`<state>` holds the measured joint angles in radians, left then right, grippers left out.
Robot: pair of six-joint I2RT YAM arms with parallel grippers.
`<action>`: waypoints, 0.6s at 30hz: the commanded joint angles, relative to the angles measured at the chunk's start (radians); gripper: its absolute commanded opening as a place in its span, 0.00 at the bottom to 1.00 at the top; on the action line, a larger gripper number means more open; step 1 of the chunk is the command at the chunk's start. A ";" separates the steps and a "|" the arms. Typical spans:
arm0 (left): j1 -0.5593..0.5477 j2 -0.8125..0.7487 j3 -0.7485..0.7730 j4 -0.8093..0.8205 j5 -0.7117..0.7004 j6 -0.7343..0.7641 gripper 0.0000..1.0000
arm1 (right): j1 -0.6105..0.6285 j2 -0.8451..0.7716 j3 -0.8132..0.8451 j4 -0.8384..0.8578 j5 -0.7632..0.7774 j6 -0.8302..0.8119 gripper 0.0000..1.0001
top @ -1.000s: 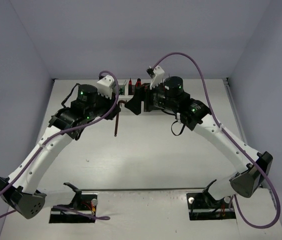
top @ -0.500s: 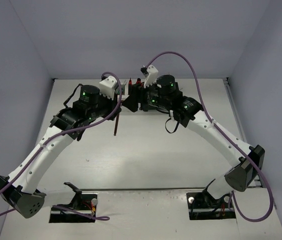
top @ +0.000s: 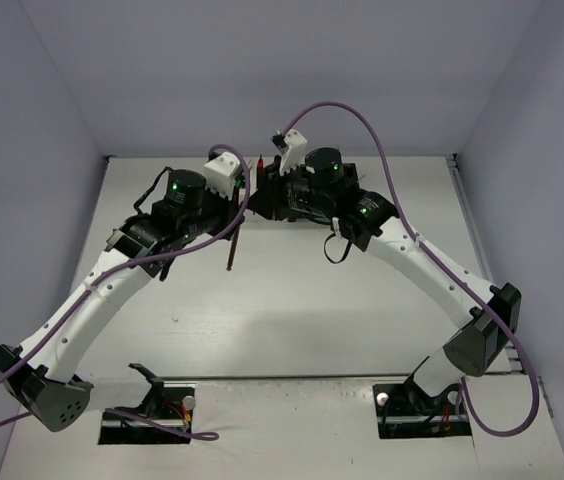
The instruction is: Sort the tools into containers
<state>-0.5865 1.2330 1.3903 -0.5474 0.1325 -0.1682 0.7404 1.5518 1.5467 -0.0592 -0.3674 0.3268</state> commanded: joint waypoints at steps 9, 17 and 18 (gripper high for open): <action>-0.013 -0.063 -0.026 0.111 -0.105 -0.038 0.64 | -0.091 -0.044 0.034 0.076 0.066 -0.114 0.00; -0.007 -0.185 -0.122 0.004 -0.272 -0.136 0.71 | -0.268 0.011 0.149 0.078 0.157 -0.316 0.00; -0.006 -0.204 -0.150 -0.019 -0.290 -0.152 0.71 | -0.281 0.029 0.171 0.079 0.171 -0.357 0.00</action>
<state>-0.5953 1.1302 1.2859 -0.5345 -0.0455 -0.2379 0.5185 1.5590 1.5781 -0.0905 -0.2807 0.1366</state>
